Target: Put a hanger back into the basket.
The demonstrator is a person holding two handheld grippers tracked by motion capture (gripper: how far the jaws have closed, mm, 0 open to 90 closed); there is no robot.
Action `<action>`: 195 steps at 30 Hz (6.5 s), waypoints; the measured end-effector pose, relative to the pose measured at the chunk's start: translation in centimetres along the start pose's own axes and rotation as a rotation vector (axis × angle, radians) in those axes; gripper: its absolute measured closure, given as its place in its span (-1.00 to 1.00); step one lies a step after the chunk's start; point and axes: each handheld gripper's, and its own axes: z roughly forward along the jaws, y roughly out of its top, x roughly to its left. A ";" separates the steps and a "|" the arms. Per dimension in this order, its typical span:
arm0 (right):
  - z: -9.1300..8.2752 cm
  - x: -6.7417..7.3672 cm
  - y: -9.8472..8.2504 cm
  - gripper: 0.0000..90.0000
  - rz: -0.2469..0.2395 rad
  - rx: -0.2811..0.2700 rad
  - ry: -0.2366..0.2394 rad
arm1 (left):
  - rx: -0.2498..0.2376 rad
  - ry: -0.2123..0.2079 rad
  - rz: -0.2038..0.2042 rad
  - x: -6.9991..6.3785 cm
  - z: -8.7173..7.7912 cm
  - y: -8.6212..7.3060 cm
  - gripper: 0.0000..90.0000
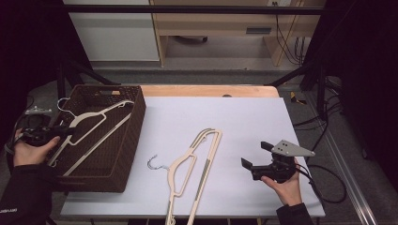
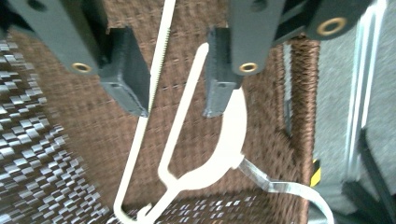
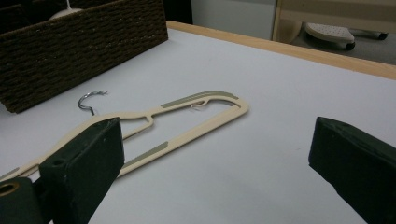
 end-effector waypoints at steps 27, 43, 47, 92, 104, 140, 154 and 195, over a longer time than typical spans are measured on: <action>0.0 0.3 0.8 -0.93 0.009 -0.030 0.005 | -0.416 -0.322 0.098 -14.7 -3.7 -2.8 -0.78; 1.3 1.4 1.5 -0.93 -0.008 -0.012 0.024 | -0.385 -0.430 0.200 -21.5 -2.4 -5.4 -0.78; 2.0 1.8 1.8 -0.92 -0.018 -0.007 0.036 | -0.363 -0.456 0.217 -22.7 -2.0 -6.3 -0.77; 18.3 12.1 3.9 -0.22 -0.170 0.243 0.259 | -0.104 -0.479 0.296 -23.4 3.1 -11.9 -0.74; 21.7 14.0 3.0 0.00 -0.215 0.322 0.304 | -0.090 -0.487 0.312 -23.5 3.4 -12.0 -0.73; 25.0 14.6 0.8 0.95 -0.256 0.492 0.417 | -0.067 -0.497 0.307 -23.6 3.5 -12.1 -0.74; 23.7 14.5 2.0 0.98 -0.281 0.433 0.431 | -0.082 -0.514 0.285 -23.9 3.3 -11.6 -0.74; 16.1 13.0 6.2 0.97 -0.296 0.207 0.414 | 0.029 -0.624 0.003 -29.2 5.7 -5.6 0.69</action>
